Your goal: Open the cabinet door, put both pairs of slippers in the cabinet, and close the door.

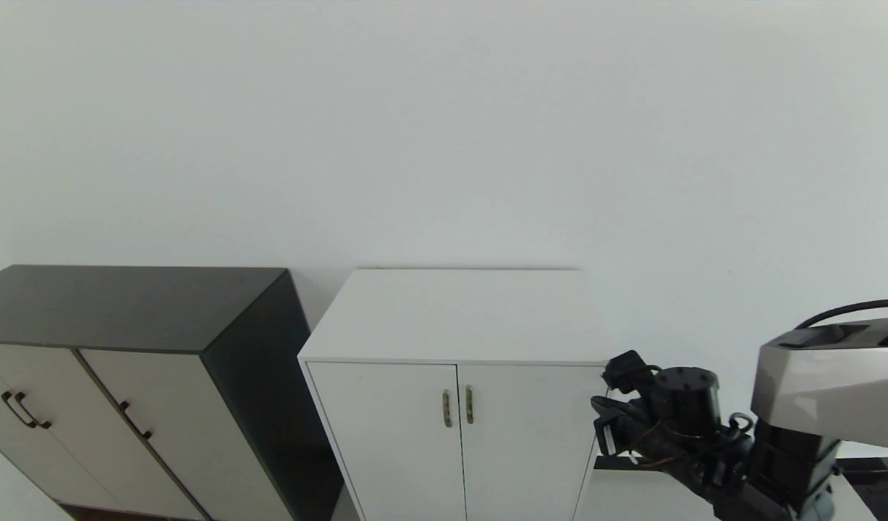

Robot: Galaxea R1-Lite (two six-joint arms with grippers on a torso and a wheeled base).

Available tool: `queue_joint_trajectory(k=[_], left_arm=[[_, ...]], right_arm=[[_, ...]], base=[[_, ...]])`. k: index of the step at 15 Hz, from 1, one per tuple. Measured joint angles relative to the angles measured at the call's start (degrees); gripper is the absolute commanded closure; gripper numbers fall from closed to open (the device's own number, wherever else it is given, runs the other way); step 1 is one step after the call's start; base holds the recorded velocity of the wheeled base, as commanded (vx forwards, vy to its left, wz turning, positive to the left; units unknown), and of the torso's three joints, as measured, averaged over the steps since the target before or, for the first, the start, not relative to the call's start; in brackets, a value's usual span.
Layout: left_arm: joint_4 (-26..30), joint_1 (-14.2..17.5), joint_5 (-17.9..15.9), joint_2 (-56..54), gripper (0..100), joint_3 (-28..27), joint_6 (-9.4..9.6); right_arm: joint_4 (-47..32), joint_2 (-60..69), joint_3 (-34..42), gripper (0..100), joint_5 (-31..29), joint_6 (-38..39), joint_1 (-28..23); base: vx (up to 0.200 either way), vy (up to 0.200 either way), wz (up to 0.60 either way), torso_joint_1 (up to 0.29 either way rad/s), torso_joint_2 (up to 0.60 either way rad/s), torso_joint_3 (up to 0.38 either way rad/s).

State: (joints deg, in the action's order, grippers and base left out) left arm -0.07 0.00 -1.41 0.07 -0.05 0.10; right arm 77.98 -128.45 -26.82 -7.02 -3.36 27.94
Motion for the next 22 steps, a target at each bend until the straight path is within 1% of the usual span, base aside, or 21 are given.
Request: queue_joint_trajectory(k=[2, 3, 5, 7, 9, 10, 13, 17, 20, 22], left_arm=[[0.00, 0.00, 0.00, 0.02, 100, 0.05, 0.00], [0.00, 0.00, 0.00, 0.02, 100, 0.05, 0.00], [0.00, 0.00, 0.00, 0.02, 100, 0.02, 0.00], [0.00, 0.00, 0.00, 0.02, 100, 0.02, 0.00], [0.00, 0.00, 0.00, 0.02, 100, 0.02, 0.00], [0.00, 0.00, 0.00, 0.02, 100, -0.02, 0.00], [0.00, 0.00, 0.00, 0.02, 100, 0.00, 0.00], [0.00, 0.00, 0.00, 0.02, 100, 0.00, -0.10], [0.00, 0.00, 0.05, 0.02, 100, 0.00, -0.10], [0.00, 0.00, 0.02, 0.02, 100, 0.00, -0.10]], right_arm=[[5.83, 5.28, 9.33, 100, -2.15, -2.57, -1.57], [7.91, 7.40, 12.76, 100, -2.74, -3.56, -2.62], [10.62, 11.92, 20.71, 100, -3.38, -5.67, -6.42], [10.70, 16.10, 25.09, 100, -3.60, -6.68, -11.93], [6.79, 19.88, 26.38, 100, -3.62, -6.90, -15.52], [3.58, 22.00, 26.60, 100, -3.67, -6.90, -16.84], [-11.31, 31.82, 26.79, 100, -2.83, -6.73, -22.24], [-33.49, 52.24, 26.82, 100, 3.55, -5.12, -28.95], [-47.76, 70.71, 26.82, 100, 7.70, -1.17, -31.32], [-55.85, 83.12, 26.82, 100, 9.18, 1.48, -32.01]], base=[[0.000, 0.000, 0.00, 0.000, 0.00, 0.000], [0.000, 0.000, 0.00, 0.000, 0.00, 0.000], [0.000, 0.000, 0.00, 0.000, 0.00, 0.000], [0.000, 0.000, 0.00, 0.000, 0.00, 0.000], [0.000, 0.000, 0.00, 0.000, 0.00, 0.000], [0.000, 0.000, 0.00, 0.000, 0.00, 0.000], [0.000, 0.000, 0.00, 0.000, 0.00, 0.000], [0.000, 0.000, 0.00, 0.000, 0.00, 0.000], [0.000, 0.000, 0.00, 0.000, 0.00, 0.000], [0.000, 0.000, 0.00, 0.000, 0.00, 0.000]])
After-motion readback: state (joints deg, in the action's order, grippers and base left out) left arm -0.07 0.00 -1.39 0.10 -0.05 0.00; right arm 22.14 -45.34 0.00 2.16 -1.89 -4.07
